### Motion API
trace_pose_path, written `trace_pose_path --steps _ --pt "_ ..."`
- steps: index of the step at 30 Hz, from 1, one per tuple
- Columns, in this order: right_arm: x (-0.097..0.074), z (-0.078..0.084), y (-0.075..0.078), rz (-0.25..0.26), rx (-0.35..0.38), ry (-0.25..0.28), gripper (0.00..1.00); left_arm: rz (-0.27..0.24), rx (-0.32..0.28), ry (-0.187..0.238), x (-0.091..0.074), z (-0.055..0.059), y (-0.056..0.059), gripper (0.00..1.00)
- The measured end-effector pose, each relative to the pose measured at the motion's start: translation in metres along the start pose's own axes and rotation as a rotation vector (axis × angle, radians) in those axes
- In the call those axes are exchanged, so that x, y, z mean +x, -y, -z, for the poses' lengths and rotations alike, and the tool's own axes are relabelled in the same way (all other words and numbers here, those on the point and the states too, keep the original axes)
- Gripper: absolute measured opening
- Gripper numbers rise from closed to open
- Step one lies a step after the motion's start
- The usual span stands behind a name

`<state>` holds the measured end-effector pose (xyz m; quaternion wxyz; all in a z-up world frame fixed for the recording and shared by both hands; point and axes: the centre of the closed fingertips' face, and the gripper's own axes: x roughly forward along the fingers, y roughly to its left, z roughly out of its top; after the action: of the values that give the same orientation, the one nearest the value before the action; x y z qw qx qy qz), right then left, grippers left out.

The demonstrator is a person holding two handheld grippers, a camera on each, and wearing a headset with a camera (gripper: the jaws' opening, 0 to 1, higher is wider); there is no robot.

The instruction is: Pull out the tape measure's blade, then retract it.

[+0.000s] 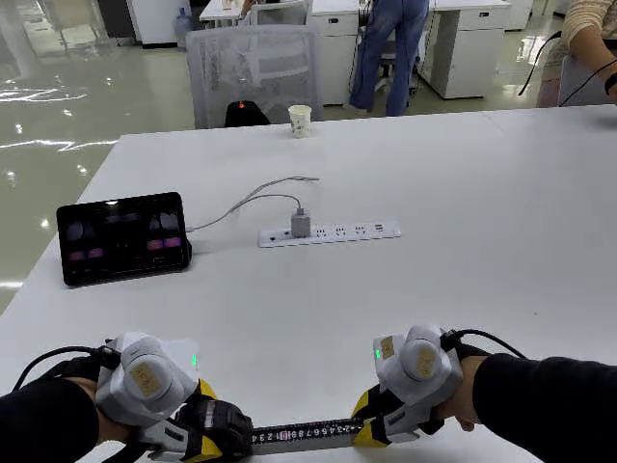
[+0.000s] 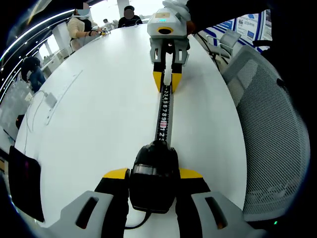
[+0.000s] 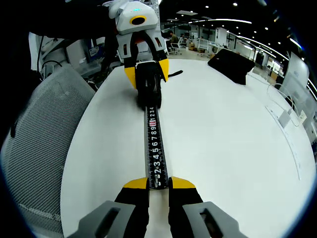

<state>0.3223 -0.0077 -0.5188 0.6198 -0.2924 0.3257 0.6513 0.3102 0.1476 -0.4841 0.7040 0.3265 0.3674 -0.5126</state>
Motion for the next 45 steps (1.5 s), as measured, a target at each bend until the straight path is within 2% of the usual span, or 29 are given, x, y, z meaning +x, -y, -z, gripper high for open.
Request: trace_pose_path --steps 45 --pt "-0.023 0.031 0.003 0.016 0.020 -0.033 0.11 0.000 -0.002 0.003 0.000 0.000 0.000 0.30"
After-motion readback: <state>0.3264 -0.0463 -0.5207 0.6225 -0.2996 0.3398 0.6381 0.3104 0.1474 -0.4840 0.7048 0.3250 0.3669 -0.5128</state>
